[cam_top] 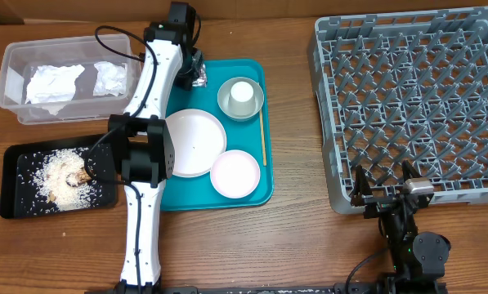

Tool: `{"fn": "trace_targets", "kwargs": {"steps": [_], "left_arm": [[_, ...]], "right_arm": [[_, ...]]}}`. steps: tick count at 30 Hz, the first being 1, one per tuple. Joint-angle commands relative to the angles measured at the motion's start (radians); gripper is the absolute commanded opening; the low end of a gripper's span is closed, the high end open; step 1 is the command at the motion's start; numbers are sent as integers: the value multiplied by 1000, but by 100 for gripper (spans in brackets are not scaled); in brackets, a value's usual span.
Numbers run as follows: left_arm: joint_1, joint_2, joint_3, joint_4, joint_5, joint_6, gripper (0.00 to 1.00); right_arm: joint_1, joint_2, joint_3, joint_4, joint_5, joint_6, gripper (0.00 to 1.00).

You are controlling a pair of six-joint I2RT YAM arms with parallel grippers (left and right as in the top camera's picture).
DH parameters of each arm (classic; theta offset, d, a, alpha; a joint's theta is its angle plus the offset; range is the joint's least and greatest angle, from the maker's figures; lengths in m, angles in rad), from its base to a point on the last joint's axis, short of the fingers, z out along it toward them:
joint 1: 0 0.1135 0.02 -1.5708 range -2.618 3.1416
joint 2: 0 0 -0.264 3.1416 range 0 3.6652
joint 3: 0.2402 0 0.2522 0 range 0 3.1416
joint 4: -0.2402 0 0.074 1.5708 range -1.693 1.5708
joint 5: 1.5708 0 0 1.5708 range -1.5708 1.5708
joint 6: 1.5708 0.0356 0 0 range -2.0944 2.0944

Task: Sort waste into correct bins and load items into the dishwasher
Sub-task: 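Carry the red wrapper left and release it into the clear bin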

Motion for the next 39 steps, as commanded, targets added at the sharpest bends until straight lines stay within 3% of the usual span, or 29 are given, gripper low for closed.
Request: {"fn": "trace_targets", "kwargs": {"steps": [1, 8, 13, 32, 39], "left_arm": [[5, 18, -8, 1, -16, 33, 33], [6, 11, -8, -1, 42, 97, 4], [6, -30, -8, 0, 82, 123, 4], [57, -333, -8, 17, 20, 238, 4], [156, -352, -8, -60, -150, 269, 4]], "right_arm": [[-3, -10, -10, 4, 8, -8, 100], [-3, -10, -10, 4, 8, -8, 100], [-3, -10, -10, 4, 8, -8, 100], [-3, -10, -10, 4, 8, -8, 100], [-3, -10, -10, 4, 8, -8, 100]]}}
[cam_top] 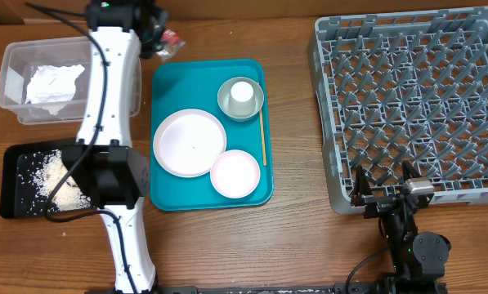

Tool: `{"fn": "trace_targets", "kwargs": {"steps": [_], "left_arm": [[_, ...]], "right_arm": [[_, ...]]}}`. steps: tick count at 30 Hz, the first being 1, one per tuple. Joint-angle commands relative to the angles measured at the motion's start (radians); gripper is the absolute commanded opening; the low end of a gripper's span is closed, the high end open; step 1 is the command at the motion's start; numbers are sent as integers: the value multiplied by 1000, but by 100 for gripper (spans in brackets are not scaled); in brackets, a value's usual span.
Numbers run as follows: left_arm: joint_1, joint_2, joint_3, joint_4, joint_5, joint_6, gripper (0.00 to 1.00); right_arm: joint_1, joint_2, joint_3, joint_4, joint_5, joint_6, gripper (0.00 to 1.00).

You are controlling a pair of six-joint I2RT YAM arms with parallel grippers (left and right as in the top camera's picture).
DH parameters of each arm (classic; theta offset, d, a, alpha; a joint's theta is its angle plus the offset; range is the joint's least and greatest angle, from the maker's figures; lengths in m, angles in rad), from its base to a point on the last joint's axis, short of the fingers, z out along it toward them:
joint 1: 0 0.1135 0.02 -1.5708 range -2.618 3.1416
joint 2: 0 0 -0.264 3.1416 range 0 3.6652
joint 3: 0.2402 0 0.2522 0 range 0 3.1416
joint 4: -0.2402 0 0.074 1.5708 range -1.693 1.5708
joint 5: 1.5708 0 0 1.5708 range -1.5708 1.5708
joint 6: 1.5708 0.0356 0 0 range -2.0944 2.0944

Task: Sort waste into correct bins and load items into the dishwasher
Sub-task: 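Carry the red wrapper left and release it into the clear bin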

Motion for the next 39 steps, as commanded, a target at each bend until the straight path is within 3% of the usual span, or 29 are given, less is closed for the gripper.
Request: {"fn": "trace_targets", "kwargs": {"steps": [1, 8, 13, 15, 18, 19, 29, 36, 39], "left_arm": [[63, -19, 5, -20, -122, 32, 4], [182, -17, 5, 21, -151, 48, 4], [259, -9, 5, 13, -160, 68, 13], [288, 2, 5, 6, -159, 75, 36], [310, 16, 5, -13, -159, 80, 84], [316, 22, 5, -16, -158, 98, 89], [324, -18, 5, -107, -19, 156, 93], [325, -178, 5, -136, 188, 356, 95], [325, -239, 5, -221, 213, 378, 94]], "right_arm": [[-3, -10, -10, 4, 8, -7, 100], [-3, -10, -10, 4, 8, -7, 100], [-3, -10, -10, 5, 8, -7, 100], [-3, -10, -10, 4, 8, -7, 100], [-3, -10, -10, 4, 8, -7, 100], [-3, -10, -10, 5, 8, -7, 100], [-3, -10, -10, 4, 8, -7, 100], [-3, -10, -10, 4, 8, -7, 100], [-3, -10, -10, 4, 8, -7, 100]]}}
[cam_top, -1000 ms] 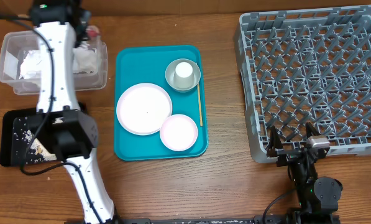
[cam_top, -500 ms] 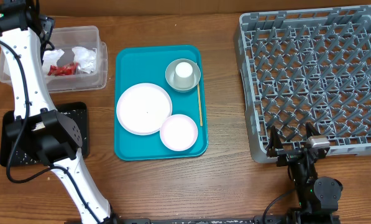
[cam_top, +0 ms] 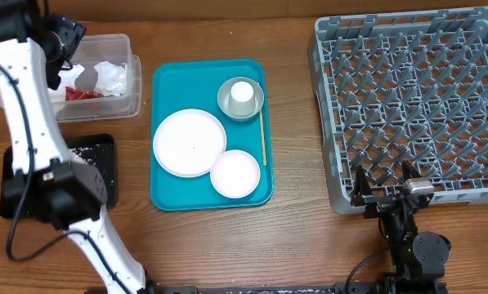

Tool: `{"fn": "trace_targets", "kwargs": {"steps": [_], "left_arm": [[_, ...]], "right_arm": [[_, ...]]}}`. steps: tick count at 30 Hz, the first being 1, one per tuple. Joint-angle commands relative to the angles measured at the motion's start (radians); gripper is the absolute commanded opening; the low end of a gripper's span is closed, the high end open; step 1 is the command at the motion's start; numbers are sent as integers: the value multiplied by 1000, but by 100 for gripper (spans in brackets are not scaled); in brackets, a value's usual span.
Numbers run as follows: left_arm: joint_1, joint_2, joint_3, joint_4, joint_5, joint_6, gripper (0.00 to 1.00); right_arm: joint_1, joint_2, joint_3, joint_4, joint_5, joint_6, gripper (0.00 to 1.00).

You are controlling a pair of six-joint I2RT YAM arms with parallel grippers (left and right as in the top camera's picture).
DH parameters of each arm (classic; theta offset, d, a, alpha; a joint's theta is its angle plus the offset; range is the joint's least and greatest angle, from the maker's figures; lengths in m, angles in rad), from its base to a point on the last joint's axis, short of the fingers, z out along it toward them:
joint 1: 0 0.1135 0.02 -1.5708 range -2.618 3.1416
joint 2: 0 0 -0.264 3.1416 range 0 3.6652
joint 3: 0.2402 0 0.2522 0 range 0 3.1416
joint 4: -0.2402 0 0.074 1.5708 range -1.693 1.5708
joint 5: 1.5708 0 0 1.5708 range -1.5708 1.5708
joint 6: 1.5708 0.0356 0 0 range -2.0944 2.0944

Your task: Sort waste into correct bins and load items into the dishwasher

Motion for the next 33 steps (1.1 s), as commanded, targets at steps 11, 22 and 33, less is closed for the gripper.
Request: {"fn": "trace_targets", "kwargs": {"steps": [11, 22, 33], "left_arm": [[5, -280, 0, -330, 23, 186, 100], [86, -399, -28, -330, -100, 195, 100], [146, -395, -240, -330, -75, 198, 100]], "right_arm": [[-3, -10, -10, 4, 8, -7, 100], [-3, -10, -10, 5, 8, -7, 100], [-3, -10, -10, 4, 8, -7, 100]]}}
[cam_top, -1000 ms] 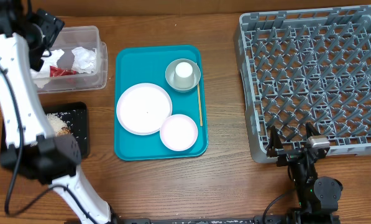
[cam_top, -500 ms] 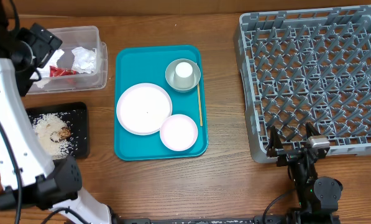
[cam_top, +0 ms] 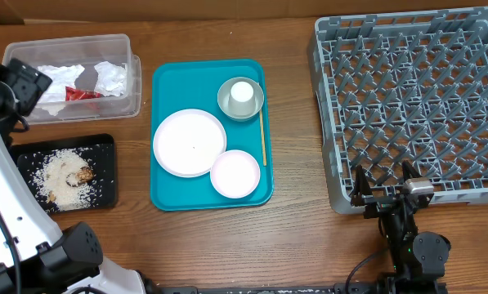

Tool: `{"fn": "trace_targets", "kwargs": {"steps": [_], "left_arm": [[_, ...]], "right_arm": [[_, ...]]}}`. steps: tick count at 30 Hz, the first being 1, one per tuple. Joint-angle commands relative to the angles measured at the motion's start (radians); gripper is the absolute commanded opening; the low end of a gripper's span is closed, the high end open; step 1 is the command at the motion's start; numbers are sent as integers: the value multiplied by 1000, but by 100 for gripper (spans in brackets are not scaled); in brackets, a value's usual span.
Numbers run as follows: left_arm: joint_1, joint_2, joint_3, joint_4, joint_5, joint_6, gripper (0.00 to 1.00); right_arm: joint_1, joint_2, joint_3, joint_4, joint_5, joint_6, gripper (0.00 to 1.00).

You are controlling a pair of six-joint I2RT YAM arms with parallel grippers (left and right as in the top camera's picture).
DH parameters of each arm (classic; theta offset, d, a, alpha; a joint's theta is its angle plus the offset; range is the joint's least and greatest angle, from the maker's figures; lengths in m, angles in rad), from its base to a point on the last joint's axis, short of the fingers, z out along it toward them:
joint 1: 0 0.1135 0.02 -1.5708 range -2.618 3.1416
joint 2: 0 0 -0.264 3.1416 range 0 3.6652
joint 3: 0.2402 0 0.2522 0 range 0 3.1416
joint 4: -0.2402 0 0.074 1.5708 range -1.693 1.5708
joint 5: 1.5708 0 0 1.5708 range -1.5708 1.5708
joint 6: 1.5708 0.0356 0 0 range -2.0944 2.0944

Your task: Sort waste into correct bins and load items into the dishwasher

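Note:
A teal tray point(cam_top: 160, 192) holds a large white plate point(cam_top: 189, 143), a smaller white plate point(cam_top: 235, 174), a grey bowl point(cam_top: 225, 100) with a white cup point(cam_top: 241, 92) in it, and a thin wooden stick point(cam_top: 262, 139). The clear bin point(cam_top: 134, 77) contains crumpled white paper point(cam_top: 111, 75) and a red wrapper point(cam_top: 78, 94). My left gripper point(cam_top: 29, 83) hovers at the bin's left end, fingers apparently parted and empty. My right gripper point(cam_top: 384, 189) rests open by the front edge of the grey dish rack point(cam_top: 407, 98).
A black tray point(cam_top: 105, 145) with rice and food scraps lies in front of the clear bin. My left arm's white links run down the table's left edge. The dish rack fills the right side of the table.
My left gripper has moved back from over the bin's left end to just outside it, lower and further left. The black tray now shows more fully. The red wrapper stays in the bin.
My left gripper was down at the teal tray's back left corner on a wrapper. Then it held the wrapper above the table between tray and bin. Later the wrapper lay in the bin with the gripper beside it. Now the gripper is clear of it.

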Motion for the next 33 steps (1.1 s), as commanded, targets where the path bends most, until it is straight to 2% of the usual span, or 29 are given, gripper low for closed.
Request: {"fn": "trace_targets", "kwargs": {"steps": [1, 14, 16, 18, 22, 25, 28, 33], "left_arm": [[5, 6, -69, -1, -13, 11, 100], [5, 6, -135, 10, -13, 11, 100], [5, 6, -135, 10, -13, 11, 100], [5, 6, -135, 10, -13, 11, 100], [5, 6, -135, 13, -13, 12, 100], [5, 6, -135, 13, -13, 12, 100], [5, 6, -135, 13, -13, 11, 100], [5, 6, -135, 13, -13, 11, 100]], "right_arm": [[-3, -10, -10, 4, 8, -7, 100], [-3, -10, -10, 20, 6, -6, 100], [-2, -10, -10, 74, -47, 47, 100], [-2, -10, -10, 154, -204, 188, 100], [-2, -10, -10, 283, -689, 631, 100], [-2, -10, -10, 368, -742, 850, 100], [-2, -10, -10, 462, -678, 1036, 100], [-2, -10, -10, 671, -594, 1197, 100]]}}
